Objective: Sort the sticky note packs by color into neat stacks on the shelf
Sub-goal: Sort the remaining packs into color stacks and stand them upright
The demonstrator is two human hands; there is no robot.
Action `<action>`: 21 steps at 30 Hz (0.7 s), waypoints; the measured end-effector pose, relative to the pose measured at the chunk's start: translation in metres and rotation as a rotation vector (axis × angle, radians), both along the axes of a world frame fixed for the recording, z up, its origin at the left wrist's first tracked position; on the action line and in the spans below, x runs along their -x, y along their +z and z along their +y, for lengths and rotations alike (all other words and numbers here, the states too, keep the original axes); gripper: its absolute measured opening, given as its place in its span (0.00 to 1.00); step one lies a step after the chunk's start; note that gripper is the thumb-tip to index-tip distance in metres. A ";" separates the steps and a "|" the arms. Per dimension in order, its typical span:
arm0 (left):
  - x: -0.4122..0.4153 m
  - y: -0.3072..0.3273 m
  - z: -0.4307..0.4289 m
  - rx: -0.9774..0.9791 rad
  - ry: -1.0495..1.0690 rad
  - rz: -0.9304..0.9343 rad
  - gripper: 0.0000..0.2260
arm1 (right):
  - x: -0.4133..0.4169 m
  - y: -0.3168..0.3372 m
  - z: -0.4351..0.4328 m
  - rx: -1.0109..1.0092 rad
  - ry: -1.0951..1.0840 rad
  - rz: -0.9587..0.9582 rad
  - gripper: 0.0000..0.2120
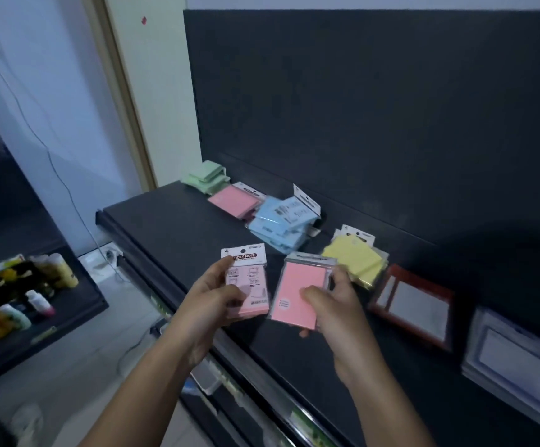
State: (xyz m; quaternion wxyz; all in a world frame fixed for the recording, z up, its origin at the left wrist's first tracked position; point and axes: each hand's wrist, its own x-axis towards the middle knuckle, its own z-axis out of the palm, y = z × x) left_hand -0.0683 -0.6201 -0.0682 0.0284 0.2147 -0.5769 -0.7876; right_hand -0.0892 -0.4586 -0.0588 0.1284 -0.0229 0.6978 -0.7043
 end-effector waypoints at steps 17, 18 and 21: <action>0.194 -0.016 -0.159 0.222 -0.144 0.045 0.23 | 0.159 -0.017 -0.172 -0.372 -0.154 0.220 0.23; 0.209 -0.014 -0.165 0.255 -0.180 0.060 0.23 | 0.169 -0.016 -0.180 -0.407 -0.191 0.234 0.23; 0.252 -0.016 -0.176 0.382 -0.284 0.097 0.21 | 0.196 -0.014 -0.201 -0.475 -0.299 0.266 0.25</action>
